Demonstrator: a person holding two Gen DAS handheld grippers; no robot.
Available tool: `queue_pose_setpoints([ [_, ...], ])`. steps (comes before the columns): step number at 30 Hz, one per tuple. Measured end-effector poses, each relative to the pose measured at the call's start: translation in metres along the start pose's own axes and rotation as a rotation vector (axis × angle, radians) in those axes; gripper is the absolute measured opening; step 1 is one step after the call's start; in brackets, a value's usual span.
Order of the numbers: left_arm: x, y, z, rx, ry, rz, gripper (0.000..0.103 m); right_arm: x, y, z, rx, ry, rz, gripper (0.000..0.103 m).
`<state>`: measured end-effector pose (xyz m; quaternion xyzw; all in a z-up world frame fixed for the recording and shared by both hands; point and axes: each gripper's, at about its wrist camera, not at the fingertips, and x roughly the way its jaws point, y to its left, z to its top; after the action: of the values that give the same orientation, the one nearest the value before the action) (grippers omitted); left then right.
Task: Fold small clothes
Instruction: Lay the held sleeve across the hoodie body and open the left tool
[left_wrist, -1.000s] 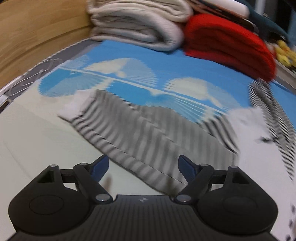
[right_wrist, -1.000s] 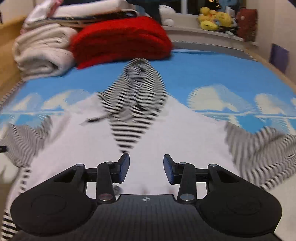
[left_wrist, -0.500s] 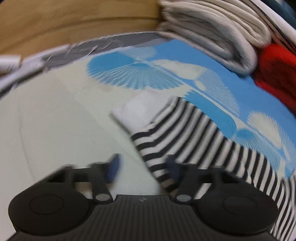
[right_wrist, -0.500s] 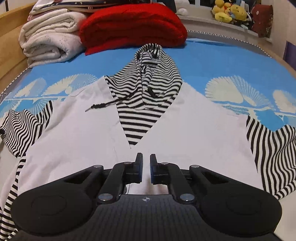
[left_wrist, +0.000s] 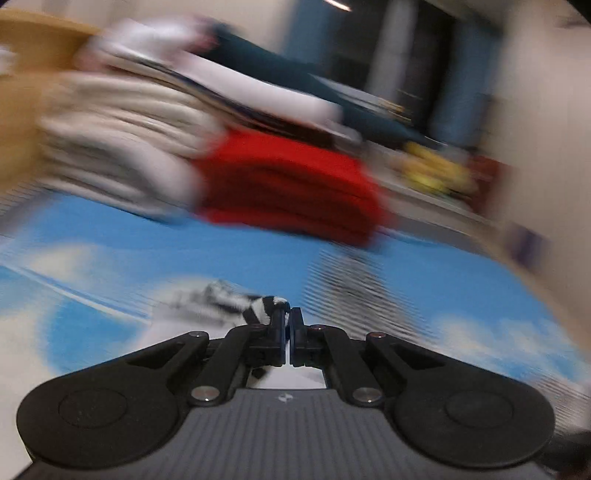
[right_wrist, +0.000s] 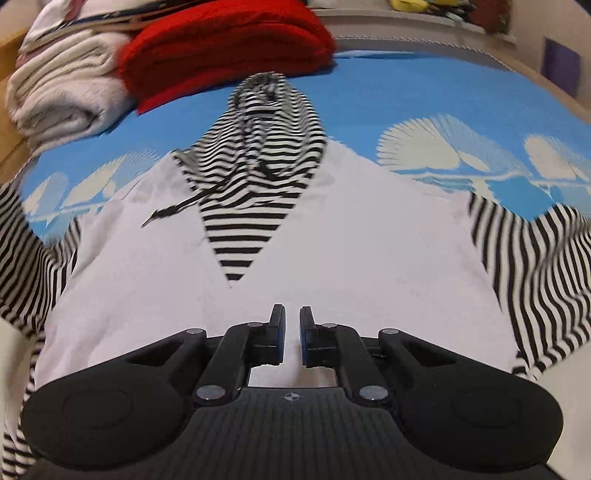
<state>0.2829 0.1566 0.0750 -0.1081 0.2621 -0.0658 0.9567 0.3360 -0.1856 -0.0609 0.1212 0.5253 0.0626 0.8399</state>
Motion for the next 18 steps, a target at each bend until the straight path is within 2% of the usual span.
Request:
queue_pose_setpoints([
  [1, 0.001, -0.020, -0.006, -0.001, 0.065, -0.090, 0.006, -0.001, -0.004, 0.001, 0.018, 0.001, -0.003, 0.008],
  [2, 0.002, -0.038, -0.011, 0.011, 0.132, -0.166, 0.016, -0.003, -0.009, 0.002, 0.039, 0.002, -0.006, 0.008],
  [3, -0.001, -0.054, -0.015, 0.039, 0.166, -0.191, 0.026, -0.004, -0.013, 0.003, 0.057, 0.002, -0.008, 0.008],
  [5, -0.012, -0.068, -0.016, 0.074, 0.156, -0.130, 0.040, -0.006, -0.022, 0.006, 0.106, 0.012, -0.013, 0.010],
  [6, -0.014, -0.067, -0.013, 0.064, 0.157, -0.091, 0.044, -0.005, -0.026, 0.007, 0.131, 0.016, -0.014, 0.010],
  [8, -0.012, -0.054, -0.005, 0.008, 0.171, 0.010, 0.044, -0.005, -0.034, 0.008, 0.185, 0.026, -0.002, 0.010],
  [12, 0.004, -0.022, -0.017, -0.059, 0.181, 0.201, 0.044, -0.002, -0.034, 0.008, 0.231, 0.031, 0.028, 0.010],
  [15, 0.037, 0.012, -0.027, -0.072, 0.286, 0.330, 0.041, 0.002, -0.025, 0.008, 0.221, 0.026, 0.079, 0.010],
  [18, 0.052, 0.034, -0.017, -0.130, 0.273, 0.332, 0.041, 0.012, -0.016, 0.007, 0.221, 0.034, 0.109, 0.010],
])
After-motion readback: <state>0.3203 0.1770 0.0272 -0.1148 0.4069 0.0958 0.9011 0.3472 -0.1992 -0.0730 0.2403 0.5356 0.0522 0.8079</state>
